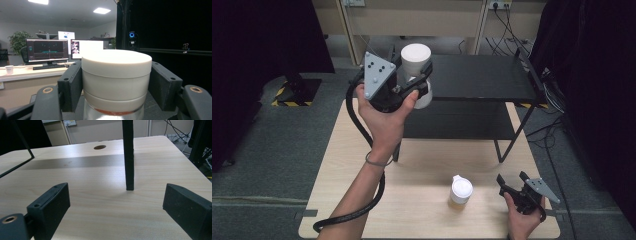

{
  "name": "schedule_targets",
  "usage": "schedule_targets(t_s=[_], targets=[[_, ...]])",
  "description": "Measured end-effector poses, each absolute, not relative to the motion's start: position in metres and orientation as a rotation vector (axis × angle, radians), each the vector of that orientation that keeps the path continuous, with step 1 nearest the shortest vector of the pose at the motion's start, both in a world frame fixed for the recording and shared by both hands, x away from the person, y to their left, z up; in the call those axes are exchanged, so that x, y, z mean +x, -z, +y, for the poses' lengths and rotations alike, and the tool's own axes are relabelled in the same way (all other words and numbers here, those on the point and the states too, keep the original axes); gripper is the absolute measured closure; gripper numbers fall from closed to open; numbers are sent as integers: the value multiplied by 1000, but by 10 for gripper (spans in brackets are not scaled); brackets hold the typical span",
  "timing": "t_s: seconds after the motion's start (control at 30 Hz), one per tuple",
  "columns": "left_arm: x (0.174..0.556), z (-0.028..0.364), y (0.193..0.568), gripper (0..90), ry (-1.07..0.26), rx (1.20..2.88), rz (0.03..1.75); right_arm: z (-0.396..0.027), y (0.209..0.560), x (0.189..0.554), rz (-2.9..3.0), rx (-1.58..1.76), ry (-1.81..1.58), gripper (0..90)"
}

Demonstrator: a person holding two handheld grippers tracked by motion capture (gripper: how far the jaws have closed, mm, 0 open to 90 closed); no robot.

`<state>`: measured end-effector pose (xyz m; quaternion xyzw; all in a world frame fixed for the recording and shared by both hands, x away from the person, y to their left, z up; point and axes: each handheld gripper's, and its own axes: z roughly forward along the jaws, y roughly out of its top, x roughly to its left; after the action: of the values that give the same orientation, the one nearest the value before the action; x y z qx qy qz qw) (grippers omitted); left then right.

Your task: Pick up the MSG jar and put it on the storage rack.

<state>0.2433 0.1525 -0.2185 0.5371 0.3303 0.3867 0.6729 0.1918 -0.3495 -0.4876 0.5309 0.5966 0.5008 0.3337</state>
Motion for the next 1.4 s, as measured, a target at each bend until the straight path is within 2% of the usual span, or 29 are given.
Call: schedule_targets(t_s=[1.4], targets=[[291, 140, 210, 335, -937, 1263, 806, -350, 487, 193, 1561, 1390, -1309, 75]])
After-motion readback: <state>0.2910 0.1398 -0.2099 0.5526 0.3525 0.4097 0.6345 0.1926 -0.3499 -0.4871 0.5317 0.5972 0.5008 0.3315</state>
